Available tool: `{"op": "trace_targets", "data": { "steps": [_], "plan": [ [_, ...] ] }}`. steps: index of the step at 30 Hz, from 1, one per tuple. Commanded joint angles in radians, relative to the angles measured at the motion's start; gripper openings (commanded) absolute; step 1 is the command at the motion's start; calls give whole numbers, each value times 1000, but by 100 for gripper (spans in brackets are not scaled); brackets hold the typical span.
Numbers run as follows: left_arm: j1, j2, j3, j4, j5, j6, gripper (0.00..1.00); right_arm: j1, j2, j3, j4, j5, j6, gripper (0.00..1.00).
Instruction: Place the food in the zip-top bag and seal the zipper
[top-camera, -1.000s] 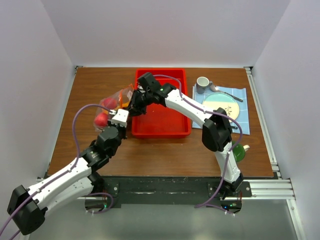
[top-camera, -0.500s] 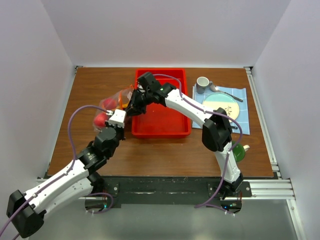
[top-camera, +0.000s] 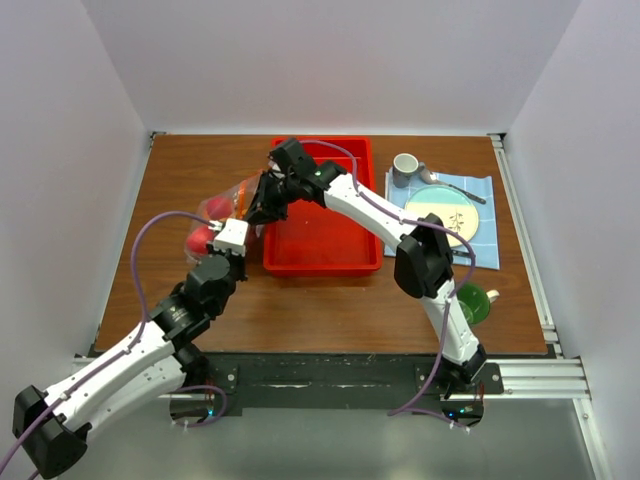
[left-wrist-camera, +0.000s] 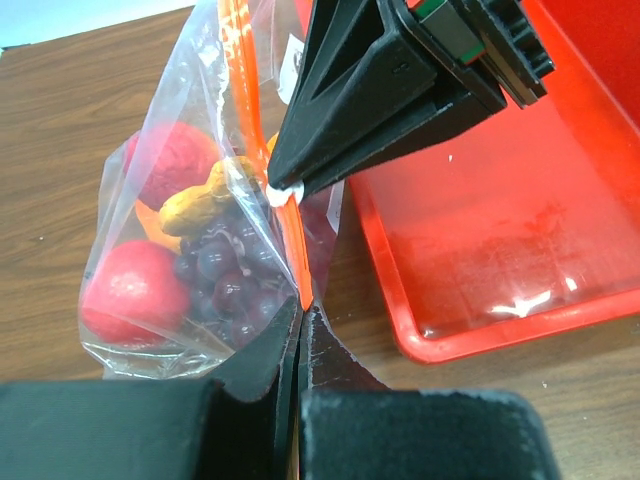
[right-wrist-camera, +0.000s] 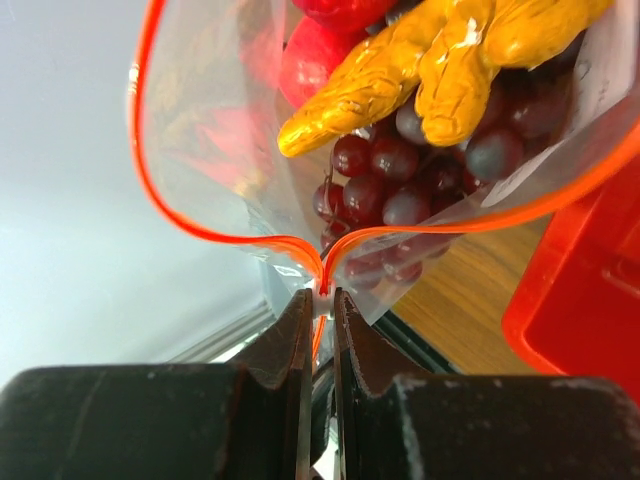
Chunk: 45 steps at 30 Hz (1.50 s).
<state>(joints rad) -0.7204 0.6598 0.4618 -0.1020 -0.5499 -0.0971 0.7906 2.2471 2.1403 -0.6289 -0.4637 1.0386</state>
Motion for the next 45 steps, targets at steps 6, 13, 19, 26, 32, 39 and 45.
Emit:
{"op": "trace_targets", "data": {
  "steps": [6, 13, 19, 26, 32, 39, 45],
  "plan": [
    [-5, -9, 64, 22, -24, -32, 0, -33, -38, 27, 74, 79, -31, 0],
    [-4, 72, 129, 25, -54, -30, 48, 4, -78, -10, 75, 73, -28, 0],
    [-4, 129, 161, 36, -76, -7, 50, 19, -84, -13, 69, 74, -26, 0],
    [-4, 205, 205, 35, -128, -6, 49, 19, -101, -10, 57, 83, -31, 0],
    [-2, 251, 219, 7, -156, -19, 38, 19, -107, -11, 55, 83, -32, 0],
    [-2, 247, 212, -13, -162, -46, 38, 19, -104, 3, 57, 77, -31, 0],
    [-1, 259, 204, 2, -171, -55, 38, 19, -112, 0, 60, 76, -28, 0]
  ]
}}
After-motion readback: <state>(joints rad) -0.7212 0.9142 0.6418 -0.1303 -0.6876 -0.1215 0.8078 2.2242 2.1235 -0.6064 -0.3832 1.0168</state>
